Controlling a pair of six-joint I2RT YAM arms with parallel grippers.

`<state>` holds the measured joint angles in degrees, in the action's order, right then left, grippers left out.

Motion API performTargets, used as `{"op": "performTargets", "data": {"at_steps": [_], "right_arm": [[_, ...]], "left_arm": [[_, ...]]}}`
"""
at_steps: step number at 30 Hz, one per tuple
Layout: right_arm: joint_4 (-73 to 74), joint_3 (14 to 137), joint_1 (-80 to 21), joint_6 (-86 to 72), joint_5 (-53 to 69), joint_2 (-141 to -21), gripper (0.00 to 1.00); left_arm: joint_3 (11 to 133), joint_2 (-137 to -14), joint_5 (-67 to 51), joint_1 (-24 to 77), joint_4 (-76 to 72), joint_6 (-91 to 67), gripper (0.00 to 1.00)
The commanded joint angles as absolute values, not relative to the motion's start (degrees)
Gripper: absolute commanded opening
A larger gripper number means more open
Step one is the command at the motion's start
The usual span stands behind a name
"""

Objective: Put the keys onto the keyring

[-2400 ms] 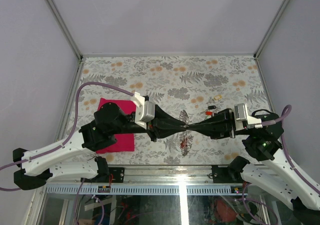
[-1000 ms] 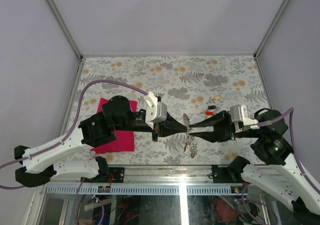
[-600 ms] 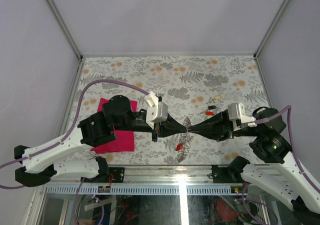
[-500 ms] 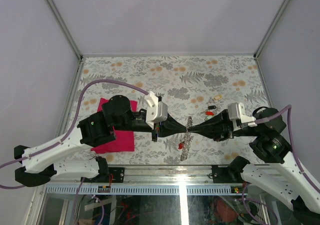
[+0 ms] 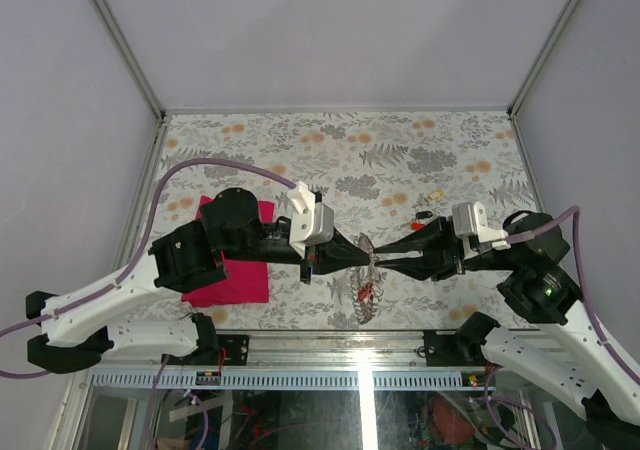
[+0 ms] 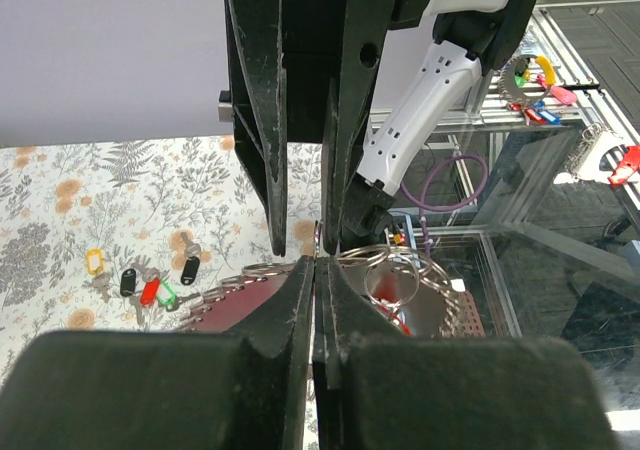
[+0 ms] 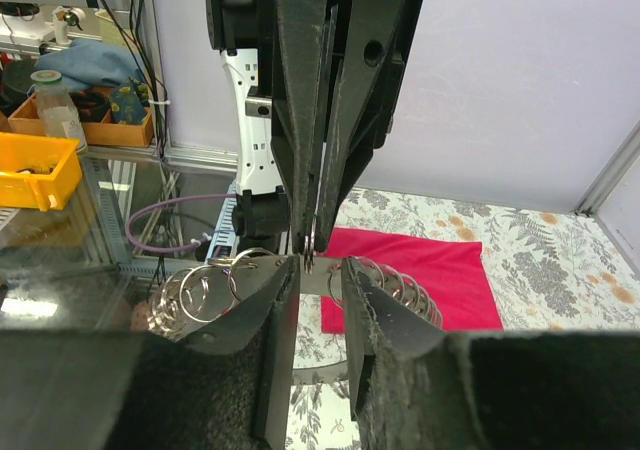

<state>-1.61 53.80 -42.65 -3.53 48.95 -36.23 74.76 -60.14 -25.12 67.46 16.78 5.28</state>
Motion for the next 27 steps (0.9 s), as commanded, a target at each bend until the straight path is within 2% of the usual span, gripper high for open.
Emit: {"op": "performTargets", "data": {"at_steps": [1,6,14,18,21,24,27], "right_arm": [[-2.3,56.4,-42.7,-3.8,48.4,-36.8,0.3],[-2.1,56.3,-42.7,-3.8,48.5,-36.7,0.28],[-2.0,56.3,-42.7,-3.8,48.5,-36.6,0.31],[-1.9,56.2,-42.7,-3.8,48.6,-36.7,0.28],[-1.6,56.1,-42.7,-3.7,48.6,-36.8,0.19],[-1.2,56.3,-42.7,-3.7,48.9,-37.1,0.01],[0.3,57.0,-42.7,-3.2,48.7,-37.6,0.0]], "left_arm": [[79.1,-60.7,-25.5,67.9,17.5,6.3,0.0],[80.4,-61.3,-25.3,68.0,19.3,6.5,0.0],[82.6,-62.9,-24.2,68.3,22.7,6.9,0.0],[83.1,-63.1,-23.7,68.4,23.2,7.1,0.0],[83.8,-63.7,-23.5,68.4,24.2,7.3,0.0],[84.0,-63.9,-23.1,68.5,24.6,7.4,0.0],[84.1,-63.6,-22.6,68.5,24.5,7.3,0.0]]}}
